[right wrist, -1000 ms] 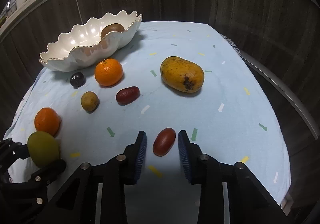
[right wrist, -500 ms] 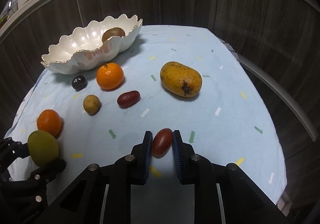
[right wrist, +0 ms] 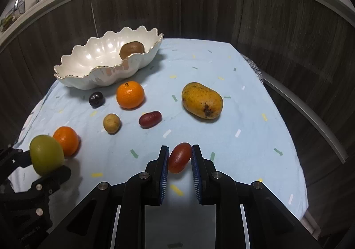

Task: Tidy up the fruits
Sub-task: 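Grasp the green pear with the left gripper while the right grasps a red date, then lift the pear and red date and carry them over the bowl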

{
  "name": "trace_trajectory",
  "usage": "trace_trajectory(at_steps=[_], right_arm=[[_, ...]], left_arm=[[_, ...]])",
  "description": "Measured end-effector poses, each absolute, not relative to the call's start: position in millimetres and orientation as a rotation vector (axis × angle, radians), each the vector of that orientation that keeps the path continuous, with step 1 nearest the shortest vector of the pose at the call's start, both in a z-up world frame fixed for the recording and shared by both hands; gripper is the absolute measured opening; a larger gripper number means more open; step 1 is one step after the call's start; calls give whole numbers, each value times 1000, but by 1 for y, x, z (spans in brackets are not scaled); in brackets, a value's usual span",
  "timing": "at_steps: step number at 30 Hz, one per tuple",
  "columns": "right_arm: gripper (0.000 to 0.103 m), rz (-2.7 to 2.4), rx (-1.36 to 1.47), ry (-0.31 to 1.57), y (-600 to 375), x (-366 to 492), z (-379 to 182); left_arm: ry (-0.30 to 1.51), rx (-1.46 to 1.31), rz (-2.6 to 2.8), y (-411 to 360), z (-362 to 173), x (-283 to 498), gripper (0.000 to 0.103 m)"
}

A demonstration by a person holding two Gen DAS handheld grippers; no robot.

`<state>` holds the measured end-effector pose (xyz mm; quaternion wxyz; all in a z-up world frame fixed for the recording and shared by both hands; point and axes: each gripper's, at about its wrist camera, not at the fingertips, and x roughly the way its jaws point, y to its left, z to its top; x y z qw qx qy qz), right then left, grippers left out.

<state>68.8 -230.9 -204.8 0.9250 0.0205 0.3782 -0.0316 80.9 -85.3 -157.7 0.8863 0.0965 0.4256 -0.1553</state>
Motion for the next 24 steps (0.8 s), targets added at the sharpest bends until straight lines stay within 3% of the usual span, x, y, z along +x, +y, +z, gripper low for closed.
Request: trace_trajectory(at_steps=[24], right_arm=[[22, -4, 13, 682, -200, 67, -153]], left_arm=[[735, 135, -194, -44, -107, 92, 48]])
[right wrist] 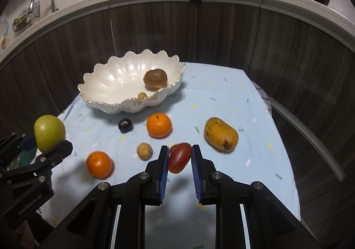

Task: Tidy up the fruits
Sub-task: 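Lift the pear and red date and carry them over the bowl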

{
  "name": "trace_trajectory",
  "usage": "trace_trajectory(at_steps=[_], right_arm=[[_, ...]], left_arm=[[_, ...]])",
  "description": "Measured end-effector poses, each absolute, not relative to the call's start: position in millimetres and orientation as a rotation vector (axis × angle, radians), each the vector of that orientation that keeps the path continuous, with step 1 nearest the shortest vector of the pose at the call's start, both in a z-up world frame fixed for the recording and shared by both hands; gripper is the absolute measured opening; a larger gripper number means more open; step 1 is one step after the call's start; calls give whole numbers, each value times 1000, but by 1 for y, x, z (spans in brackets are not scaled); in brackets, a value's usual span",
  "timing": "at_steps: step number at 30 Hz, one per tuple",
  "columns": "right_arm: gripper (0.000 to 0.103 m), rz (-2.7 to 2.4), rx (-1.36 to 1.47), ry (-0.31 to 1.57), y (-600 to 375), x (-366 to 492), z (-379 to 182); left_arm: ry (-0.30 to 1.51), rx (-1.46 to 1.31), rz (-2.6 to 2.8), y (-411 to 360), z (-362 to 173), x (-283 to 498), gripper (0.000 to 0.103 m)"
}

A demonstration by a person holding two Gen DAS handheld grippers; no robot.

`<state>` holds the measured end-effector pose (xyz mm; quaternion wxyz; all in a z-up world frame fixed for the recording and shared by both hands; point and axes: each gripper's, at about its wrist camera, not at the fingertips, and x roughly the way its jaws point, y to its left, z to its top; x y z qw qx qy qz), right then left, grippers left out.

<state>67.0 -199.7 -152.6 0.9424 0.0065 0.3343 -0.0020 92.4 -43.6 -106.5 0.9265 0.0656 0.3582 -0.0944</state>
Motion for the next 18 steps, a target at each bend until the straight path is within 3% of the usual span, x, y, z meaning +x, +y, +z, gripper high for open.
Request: trace_trajectory(at_steps=[18], right_arm=[[22, 42, 12, 611, -176, 88, -116]], left_arm=[[688, 139, -180, -24, -76, 116, 48]])
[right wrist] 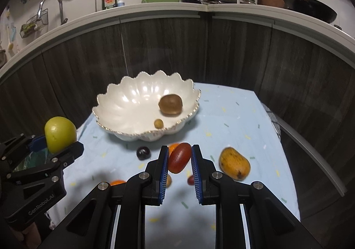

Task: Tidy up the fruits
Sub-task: 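Lift the pear and red date and carry them over the bowl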

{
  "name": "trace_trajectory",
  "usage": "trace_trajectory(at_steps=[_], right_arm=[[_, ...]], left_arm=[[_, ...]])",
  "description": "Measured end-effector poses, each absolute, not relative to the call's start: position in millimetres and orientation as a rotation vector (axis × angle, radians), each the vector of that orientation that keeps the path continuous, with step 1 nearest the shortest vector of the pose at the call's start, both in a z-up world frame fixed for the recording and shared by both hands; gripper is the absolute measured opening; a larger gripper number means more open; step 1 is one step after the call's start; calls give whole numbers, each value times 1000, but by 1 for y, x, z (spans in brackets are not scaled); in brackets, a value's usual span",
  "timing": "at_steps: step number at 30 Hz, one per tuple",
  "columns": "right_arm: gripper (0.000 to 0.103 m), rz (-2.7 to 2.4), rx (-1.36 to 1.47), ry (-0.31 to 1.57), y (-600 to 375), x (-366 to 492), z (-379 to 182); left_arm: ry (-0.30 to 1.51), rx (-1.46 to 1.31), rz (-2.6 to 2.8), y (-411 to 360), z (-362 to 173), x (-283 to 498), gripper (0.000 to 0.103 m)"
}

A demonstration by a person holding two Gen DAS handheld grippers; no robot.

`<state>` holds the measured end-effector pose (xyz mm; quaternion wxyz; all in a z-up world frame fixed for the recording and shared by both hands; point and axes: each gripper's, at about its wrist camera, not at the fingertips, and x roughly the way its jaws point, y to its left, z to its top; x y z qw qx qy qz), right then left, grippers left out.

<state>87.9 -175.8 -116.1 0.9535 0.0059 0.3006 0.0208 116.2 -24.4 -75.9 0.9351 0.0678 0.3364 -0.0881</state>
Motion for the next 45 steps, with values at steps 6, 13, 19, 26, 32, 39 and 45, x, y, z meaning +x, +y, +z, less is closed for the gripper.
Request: trace_trajectory(at_steps=[6, 13, 19, 26, 32, 39, 45], right_arm=[[22, 56, 3, 595, -166, 99, -107], [22, 65, -9, 584, -156, 116, -100], [22, 74, -14, 568, -146, 132, -92], [22, 92, -16, 561, -136, 153, -83], [22, 107, -5, 576, -128, 176, -84], [22, 114, -11, 610, -120, 198, -95], [22, 127, -1, 665, -115, 216, -112]], left_arm=[[678, 148, -186, -20, -71, 128, 48], [710, 126, -213, -11, -68, 149, 48], [698, 125, -213, -2, -61, 167, 48], [710, 88, -226, 8, -56, 194, 48], [716, 90, -232, 12, -58, 214, 48], [719, 114, -234, 17, -66, 237, 48], [736, 126, -245, 19, -79, 256, 48]])
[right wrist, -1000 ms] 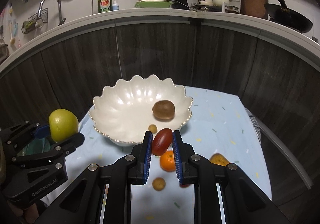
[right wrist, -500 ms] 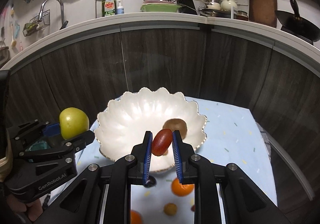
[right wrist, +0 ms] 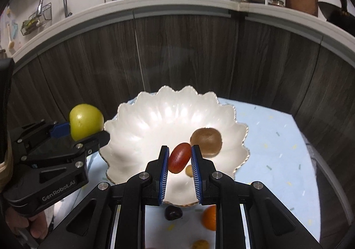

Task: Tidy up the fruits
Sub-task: 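Lift the pear and red date and carry them over the bowl, then open both grippers to drop the green pear and red date into the bowl, then withdraw both grippers from the bowl toward the remaining fruits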

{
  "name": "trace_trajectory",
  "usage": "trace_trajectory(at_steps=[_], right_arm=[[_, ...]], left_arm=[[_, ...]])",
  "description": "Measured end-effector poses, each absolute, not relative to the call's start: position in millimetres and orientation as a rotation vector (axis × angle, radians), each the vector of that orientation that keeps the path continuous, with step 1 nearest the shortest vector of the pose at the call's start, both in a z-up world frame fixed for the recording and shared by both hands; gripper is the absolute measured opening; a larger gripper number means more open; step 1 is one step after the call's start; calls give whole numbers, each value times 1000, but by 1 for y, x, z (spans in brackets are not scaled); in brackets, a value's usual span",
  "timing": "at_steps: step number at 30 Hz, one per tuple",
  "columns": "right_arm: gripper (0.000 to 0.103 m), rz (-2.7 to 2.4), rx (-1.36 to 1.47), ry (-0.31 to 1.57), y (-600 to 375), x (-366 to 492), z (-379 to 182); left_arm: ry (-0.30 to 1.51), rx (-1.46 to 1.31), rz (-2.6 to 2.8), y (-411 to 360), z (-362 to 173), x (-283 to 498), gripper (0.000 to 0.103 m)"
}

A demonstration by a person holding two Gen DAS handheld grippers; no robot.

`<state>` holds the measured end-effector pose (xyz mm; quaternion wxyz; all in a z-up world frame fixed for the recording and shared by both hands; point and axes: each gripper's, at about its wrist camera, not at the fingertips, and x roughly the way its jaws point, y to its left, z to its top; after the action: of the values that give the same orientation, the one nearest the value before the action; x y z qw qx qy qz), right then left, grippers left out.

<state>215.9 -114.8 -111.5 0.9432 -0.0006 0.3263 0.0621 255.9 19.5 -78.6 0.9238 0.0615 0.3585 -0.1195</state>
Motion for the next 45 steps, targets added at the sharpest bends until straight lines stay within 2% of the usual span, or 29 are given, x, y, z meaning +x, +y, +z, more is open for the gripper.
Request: trace_trajectory(at_steps=[14, 16, 17, 18, 20, 22, 27, 29, 32, 45], right_arm=[[22, 155, -1, 787, -104, 238, -148], [23, 158, 12, 798, -105, 238, -152], [24, 159, 16, 805, -106, 239, -153], [25, 160, 19, 809, -107, 239, -153], [45, 149, 20, 807, -108, 238, -153], [55, 134, 26, 794, -111, 236, -151], [69, 109, 37, 767, -116, 232, -143], [75, 102, 33, 754, -117, 228, -139], [78, 94, 26, 737, -118, 224, -134], [79, 52, 30, 671, -132, 196, -110]], left_arm=[[857, 104, -270, 20, -120, 288, 48], [864, 86, -265, 21, -122, 287, 50], [858, 87, -260, 22, -122, 286, 55], [848, 92, -252, 22, -121, 285, 60], [830, 99, -243, 23, -117, 283, 63], [827, 101, -238, 24, -115, 284, 65], [798, 98, -206, 27, -108, 280, 87], [785, 93, -203, 28, -104, 277, 90], [772, 98, -189, 27, -99, 273, 91], [747, 92, -183, 22, -82, 245, 99]])
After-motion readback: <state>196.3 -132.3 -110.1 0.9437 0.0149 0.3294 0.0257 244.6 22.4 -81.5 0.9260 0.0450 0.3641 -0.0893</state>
